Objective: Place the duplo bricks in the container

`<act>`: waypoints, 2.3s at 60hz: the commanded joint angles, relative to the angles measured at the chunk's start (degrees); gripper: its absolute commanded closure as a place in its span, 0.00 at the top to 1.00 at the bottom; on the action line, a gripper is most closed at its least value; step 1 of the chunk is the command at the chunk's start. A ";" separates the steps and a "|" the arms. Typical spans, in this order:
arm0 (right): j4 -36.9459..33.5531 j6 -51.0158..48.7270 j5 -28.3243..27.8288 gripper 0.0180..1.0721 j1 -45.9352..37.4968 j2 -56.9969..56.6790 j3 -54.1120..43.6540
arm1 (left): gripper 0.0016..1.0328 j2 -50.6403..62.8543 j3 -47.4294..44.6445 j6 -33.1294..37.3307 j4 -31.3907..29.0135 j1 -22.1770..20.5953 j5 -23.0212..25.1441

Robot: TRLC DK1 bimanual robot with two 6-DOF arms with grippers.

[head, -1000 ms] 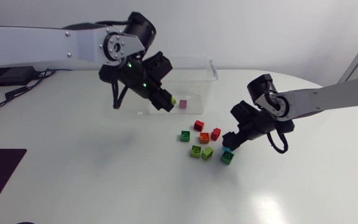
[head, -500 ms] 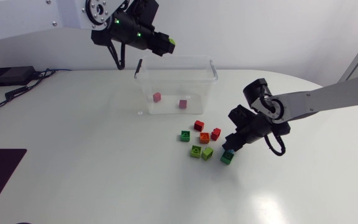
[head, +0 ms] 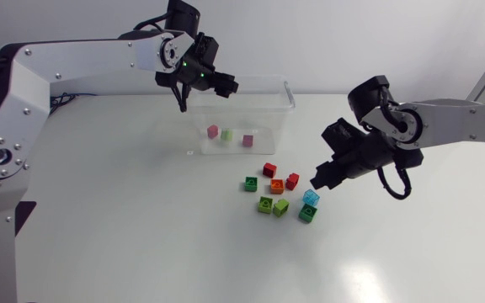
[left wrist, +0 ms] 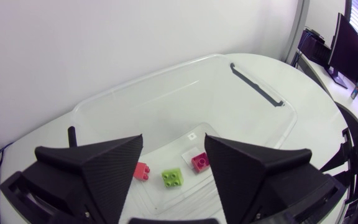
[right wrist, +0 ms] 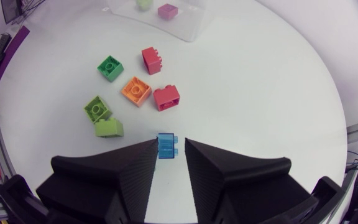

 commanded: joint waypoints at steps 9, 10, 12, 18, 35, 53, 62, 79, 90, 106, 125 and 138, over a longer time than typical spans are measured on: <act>-0.13 1.18 -0.27 0.34 0.52 2.64 0.51 | 0.87 -1.06 0.39 -1.75 0.47 0.23 -0.31; 0.22 1.18 -0.27 0.35 0.61 3.08 0.42 | 0.87 -1.24 0.21 -1.75 0.47 0.23 -0.31; 0.57 1.35 -0.18 0.44 0.79 4.93 0.51 | 0.89 -2.64 -1.02 -1.49 0.47 -0.03 -0.31; 1.89 2.06 -0.10 0.51 0.96 7.48 0.42 | 0.95 -6.25 -4.09 -1.23 0.56 -1.00 -0.39; 3.47 2.85 0.43 0.53 0.96 14.42 2.18 | 0.96 -20.57 -15.70 -0.87 3.11 -4.69 -1.89; 3.30 3.11 1.40 0.27 0.70 17.76 3.15 | 0.96 -32.70 -26.07 2.82 0.65 -7.33 -3.47; 2.16 3.64 1.84 0.23 0.17 13.98 2.62 | 0.96 -36.22 -32.31 6.07 -1.29 -7.68 -3.47; -2.94 4.78 1.05 0.23 0.17 3.79 5.96 | 0.96 -34.81 -43.82 13.98 -3.04 -10.67 -2.85; -4.35 7.77 -0.89 0.24 0.61 1.59 11.23 | 0.96 -27.52 -43.91 16.35 -0.49 -11.72 -2.85; -4.44 11.20 -1.77 0.25 1.67 4.75 21.25 | 0.94 -17.50 -38.72 17.85 1.26 -14.80 -4.52; -7.95 11.90 -2.03 0.25 3.78 9.94 31.62 | 0.91 -8.71 -29.58 23.30 -0.49 -16.56 -7.60; -8.13 11.46 -3.26 0.25 3.95 9.94 31.27 | 0.89 -2.64 -20.62 27.60 -8.58 -16.38 -7.51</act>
